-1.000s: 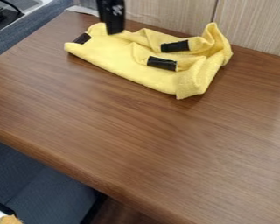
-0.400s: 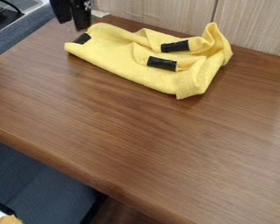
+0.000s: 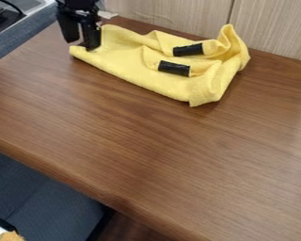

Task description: Fold the cloth from left to right

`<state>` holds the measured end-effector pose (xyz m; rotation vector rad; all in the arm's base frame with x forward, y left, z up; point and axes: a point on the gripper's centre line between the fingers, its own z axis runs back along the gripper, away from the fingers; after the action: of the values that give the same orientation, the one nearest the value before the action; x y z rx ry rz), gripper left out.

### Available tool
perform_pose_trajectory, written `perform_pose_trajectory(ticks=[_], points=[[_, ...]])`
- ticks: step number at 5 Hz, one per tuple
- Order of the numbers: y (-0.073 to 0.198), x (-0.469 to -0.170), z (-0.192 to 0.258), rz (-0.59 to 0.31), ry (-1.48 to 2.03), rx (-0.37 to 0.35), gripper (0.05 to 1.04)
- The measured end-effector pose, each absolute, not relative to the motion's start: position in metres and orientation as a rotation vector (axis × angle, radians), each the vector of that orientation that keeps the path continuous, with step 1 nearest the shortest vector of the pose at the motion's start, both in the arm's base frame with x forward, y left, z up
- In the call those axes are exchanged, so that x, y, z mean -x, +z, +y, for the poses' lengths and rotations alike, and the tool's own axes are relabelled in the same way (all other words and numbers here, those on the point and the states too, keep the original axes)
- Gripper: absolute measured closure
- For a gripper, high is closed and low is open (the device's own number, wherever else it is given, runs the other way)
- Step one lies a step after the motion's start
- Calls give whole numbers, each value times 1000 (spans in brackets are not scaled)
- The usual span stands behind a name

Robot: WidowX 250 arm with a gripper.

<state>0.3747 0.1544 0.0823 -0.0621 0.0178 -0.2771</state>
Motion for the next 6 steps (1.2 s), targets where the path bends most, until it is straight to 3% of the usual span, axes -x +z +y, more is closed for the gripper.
perform_pose_trajectory(ticks=[1,3,4,5,6], points=[[75,-379,155,10,-293,50,118],[73,-380,156,2,-292,38,698],[73,-379,156,5,-294,45,901],[73,-378,156,10,-290,48,995],[93,-374,160,1,-271,11,1006]])
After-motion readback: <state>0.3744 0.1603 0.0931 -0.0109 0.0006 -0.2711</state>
